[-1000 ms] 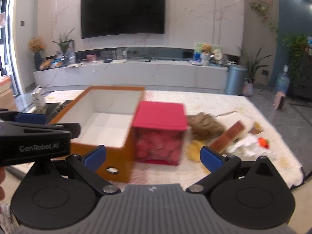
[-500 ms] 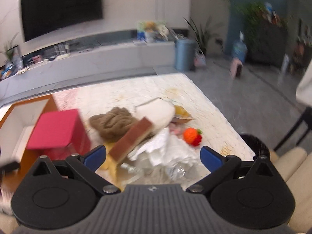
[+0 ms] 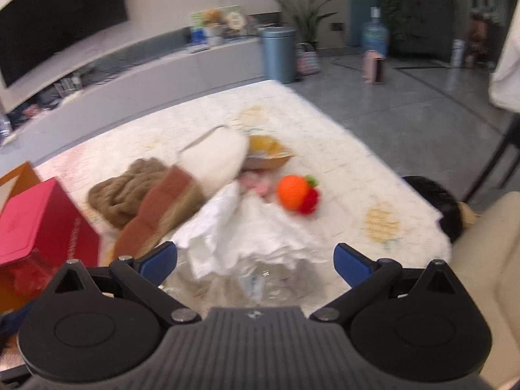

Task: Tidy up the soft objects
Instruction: 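Reach the left gripper to the yellow cloth and close on it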

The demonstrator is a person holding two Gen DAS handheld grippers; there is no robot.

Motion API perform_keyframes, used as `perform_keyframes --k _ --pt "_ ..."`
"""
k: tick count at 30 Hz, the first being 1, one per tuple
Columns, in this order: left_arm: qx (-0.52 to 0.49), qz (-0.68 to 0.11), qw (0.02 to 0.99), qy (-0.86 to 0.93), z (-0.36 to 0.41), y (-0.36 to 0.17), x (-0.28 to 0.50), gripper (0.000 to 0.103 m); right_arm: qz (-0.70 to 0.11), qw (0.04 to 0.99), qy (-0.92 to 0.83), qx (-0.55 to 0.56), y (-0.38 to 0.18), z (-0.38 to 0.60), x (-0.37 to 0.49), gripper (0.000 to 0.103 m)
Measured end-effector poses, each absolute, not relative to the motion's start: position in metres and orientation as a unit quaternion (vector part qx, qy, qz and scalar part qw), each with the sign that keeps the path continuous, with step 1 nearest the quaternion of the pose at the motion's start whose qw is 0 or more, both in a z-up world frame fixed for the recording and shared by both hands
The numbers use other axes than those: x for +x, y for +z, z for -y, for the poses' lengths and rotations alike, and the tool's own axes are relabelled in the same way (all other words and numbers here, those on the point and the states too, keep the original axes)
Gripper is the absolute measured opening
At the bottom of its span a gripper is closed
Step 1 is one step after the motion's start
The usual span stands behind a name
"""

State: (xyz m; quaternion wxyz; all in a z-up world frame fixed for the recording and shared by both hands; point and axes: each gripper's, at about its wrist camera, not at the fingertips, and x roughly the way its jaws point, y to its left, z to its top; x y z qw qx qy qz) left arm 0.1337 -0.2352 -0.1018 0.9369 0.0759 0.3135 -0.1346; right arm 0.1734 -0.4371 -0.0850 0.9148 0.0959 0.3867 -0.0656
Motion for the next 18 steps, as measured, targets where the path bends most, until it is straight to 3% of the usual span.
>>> perform_keyframes --k 3,8,13,18 --pt "0.113 -0.297 0.941 -0.115 0.247 -0.116 0.139 0.082 -0.392 0.911 -0.094 0.086 -0.097 0.448 0.177 0.1" --pt "0.088 -0.308 0.942 -0.096 0.249 -0.131 0.157 0.079 -0.388 0.901 -0.131 0.146 -0.1 0.472 0.174 0.1" --pt "0.073 -0.298 0.951 -0.051 0.254 -0.143 0.163 0.058 -0.396 0.897 -0.129 0.147 -0.102 0.47 0.174 0.1" --pt "0.062 -0.296 0.952 -0.048 0.252 -0.148 0.163 0.031 -0.387 0.906 -0.112 0.133 -0.095 0.462 0.171 0.1"
